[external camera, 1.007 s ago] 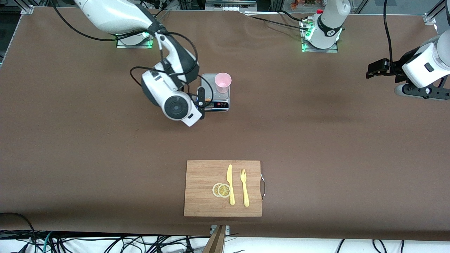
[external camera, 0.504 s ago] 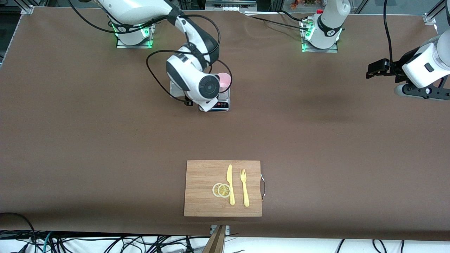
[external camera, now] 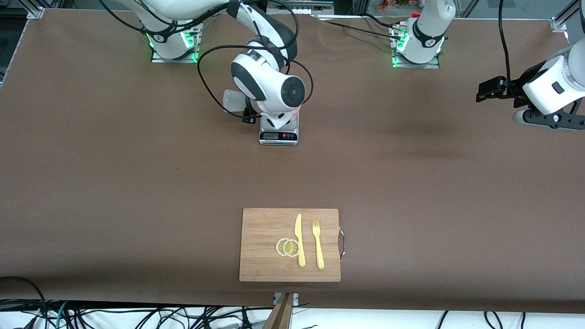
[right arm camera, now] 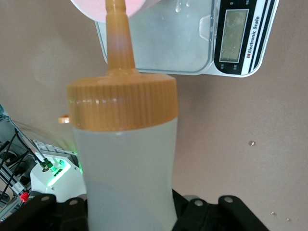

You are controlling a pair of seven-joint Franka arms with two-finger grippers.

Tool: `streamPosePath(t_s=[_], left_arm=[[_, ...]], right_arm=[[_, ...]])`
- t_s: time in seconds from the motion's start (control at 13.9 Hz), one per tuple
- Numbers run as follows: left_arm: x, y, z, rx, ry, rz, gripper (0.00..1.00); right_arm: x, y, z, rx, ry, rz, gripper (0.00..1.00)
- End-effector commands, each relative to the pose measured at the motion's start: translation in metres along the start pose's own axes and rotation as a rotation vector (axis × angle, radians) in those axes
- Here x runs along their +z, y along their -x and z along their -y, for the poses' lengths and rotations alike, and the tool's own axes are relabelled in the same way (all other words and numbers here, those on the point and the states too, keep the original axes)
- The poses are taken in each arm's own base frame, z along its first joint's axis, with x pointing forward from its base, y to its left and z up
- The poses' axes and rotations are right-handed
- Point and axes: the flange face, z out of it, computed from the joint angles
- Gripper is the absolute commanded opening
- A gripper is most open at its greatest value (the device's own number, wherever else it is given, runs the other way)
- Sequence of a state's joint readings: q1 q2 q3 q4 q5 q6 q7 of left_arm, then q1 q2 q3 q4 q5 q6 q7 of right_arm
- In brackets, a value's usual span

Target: Add sauce to pink cup with both arms

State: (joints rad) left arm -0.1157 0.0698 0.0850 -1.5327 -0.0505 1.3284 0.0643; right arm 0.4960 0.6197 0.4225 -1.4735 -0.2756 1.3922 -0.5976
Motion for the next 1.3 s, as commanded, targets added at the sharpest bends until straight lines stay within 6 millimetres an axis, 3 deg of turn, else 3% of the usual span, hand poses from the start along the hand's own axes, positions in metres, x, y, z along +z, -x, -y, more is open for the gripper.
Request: streamPosePath(t_s=[0.0,0.43,1.08,1.22], left_arm=[[-0.006,-0.001,0.003,0.018,-0.022,-0.006,1.0],[-0.006,-0.001,0.003,0.019,-0.02,-0.006,1.0],[-0.005,-0.003,0.004,0.019,-0.02,-0.003,1.0],[-0.005,-0.003,0.003,0.019,-0.02,-0.003,1.0]], right_arm=[[-0.006,-0.004,0.018,0.01,0.063,0.055,0.0],[-0.005,-0.016,0.035,0.012,0.11,0.124,0.0],[-0.006,-0.021,0.038,0.008,0.125,0.123,0.0],[-0.008,-0.012,0.028,0.014,0.114,0.101,0.0]])
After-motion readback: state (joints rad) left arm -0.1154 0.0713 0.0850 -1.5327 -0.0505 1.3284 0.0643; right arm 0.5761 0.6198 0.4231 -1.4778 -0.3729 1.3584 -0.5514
